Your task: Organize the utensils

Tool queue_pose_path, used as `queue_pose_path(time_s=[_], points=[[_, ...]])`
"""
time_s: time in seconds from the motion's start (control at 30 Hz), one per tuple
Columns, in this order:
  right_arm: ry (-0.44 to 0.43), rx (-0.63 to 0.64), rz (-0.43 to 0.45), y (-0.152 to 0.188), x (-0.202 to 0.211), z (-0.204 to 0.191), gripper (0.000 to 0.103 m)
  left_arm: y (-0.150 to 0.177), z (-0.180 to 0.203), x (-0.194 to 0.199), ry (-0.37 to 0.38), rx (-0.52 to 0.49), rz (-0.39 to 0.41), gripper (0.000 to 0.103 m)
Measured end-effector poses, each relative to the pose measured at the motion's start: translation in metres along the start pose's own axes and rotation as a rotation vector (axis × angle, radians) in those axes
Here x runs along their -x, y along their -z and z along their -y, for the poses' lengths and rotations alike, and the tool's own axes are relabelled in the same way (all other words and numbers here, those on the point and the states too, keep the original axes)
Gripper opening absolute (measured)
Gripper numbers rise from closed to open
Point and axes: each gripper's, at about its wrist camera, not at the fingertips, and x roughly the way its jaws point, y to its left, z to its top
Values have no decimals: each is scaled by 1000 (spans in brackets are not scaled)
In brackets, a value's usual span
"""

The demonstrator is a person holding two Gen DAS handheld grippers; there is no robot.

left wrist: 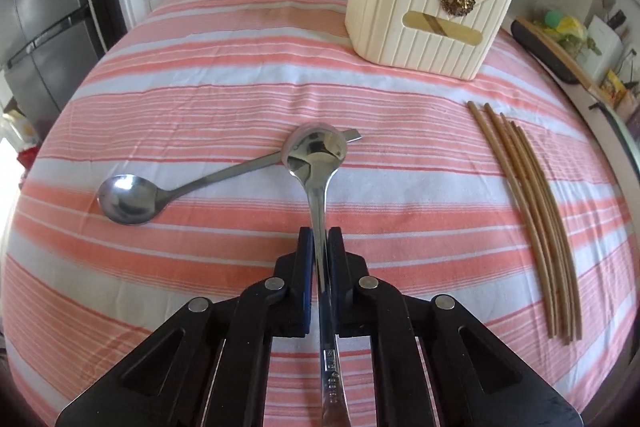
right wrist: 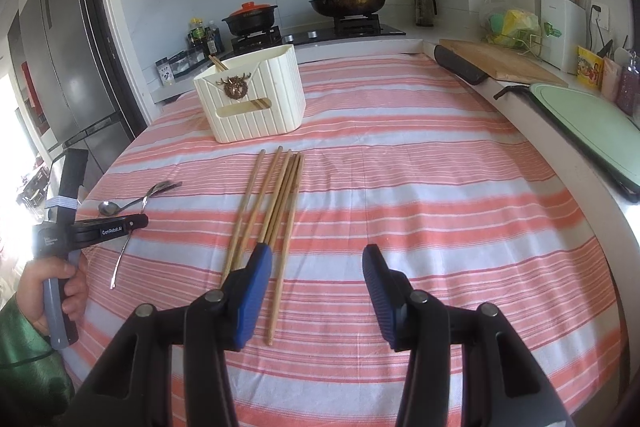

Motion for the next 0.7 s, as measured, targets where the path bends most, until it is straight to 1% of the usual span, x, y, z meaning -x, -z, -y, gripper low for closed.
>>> queue_pose_path(time_s=[0.03,0.07,0.13,0.17,0.23,0.33,0.4,0.5,0.53,0.6,0.63,0.7], points=[[-1,-5,0,0,0,1,48,-1,-1,-1,36,16,-5,5],[-4,-9,0,0,0,1,48,-2,-4,0,87,38,-11,4],[-6,-10,3,1,1,2,48,-1,-7,-1,206,90,-27,4],[-5,-10,5,2,2,2,48,-1,-7,-2,227,102,-32,3],[-4,-12,4,3,2,3,48,0,-5,-2,231,101,-30,3],[4,-19,6,5,4,6,48,-1,-1,8,176,61,2,3],[9,-24,0,7,4,8,48,-3,7,17,142,8,35,2],[14,-40,-13,10,0,13,48,-2,28,21,125,-82,45,2],[14,-46,-17,11,-1,14,48,0,35,19,121,-115,44,2],[12,-59,-19,12,-1,15,48,3,46,14,140,-147,23,3],[12,-60,-17,12,0,15,48,4,49,14,145,-151,21,4],[16,-52,-8,11,3,14,48,2,47,19,139,-139,48,5]])
